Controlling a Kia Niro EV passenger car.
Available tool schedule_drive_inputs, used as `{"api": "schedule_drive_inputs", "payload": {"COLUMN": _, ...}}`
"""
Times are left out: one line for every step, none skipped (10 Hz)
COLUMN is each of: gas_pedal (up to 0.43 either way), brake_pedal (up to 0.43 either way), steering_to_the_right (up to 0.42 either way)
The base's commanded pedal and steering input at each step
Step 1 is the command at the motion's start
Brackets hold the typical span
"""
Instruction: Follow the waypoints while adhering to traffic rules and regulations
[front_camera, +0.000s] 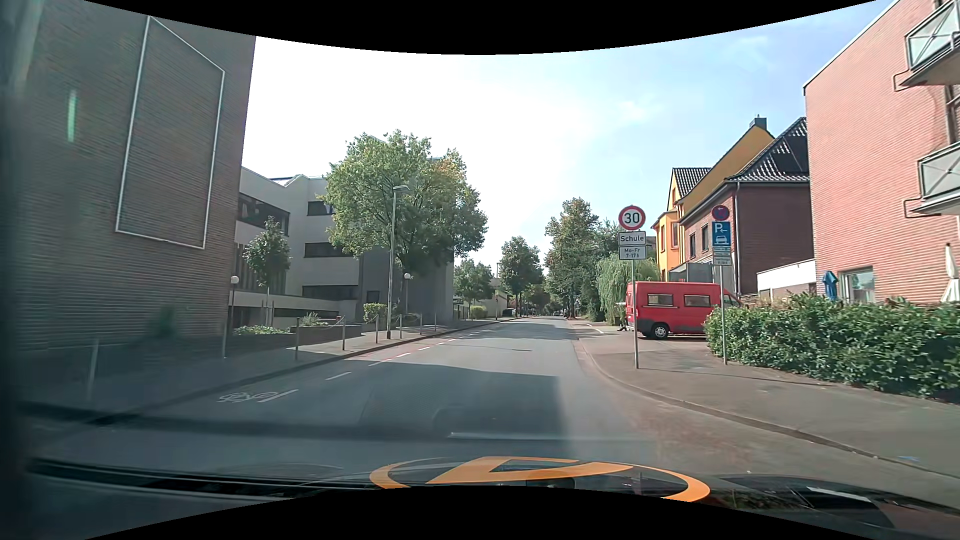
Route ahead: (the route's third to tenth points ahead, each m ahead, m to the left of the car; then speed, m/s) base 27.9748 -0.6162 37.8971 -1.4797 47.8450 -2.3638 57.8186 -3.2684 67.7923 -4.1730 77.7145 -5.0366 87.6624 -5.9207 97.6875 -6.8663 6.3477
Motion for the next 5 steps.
{"api": "schedule_drive_inputs", "payload": {"gas_pedal": 0.118, "brake_pedal": 0.0, "steering_to_the_right": -0.002}}
{"api": "schedule_drive_inputs", "payload": {"gas_pedal": 0.118, "brake_pedal": 0.0, "steering_to_the_right": -0.002}}
{"api": "schedule_drive_inputs", "payload": {"gas_pedal": 0.118, "brake_pedal": 0.0, "steering_to_the_right": 0.003}}
{"api": "schedule_drive_inputs", "payload": {"gas_pedal": 0.118, "brake_pedal": 0.0, "steering_to_the_right": 0.006}}
{"api": "schedule_drive_inputs", "payload": {"gas_pedal": 0.118, "brake_pedal": 0.0, "steering_to_the_right": 0.008}}
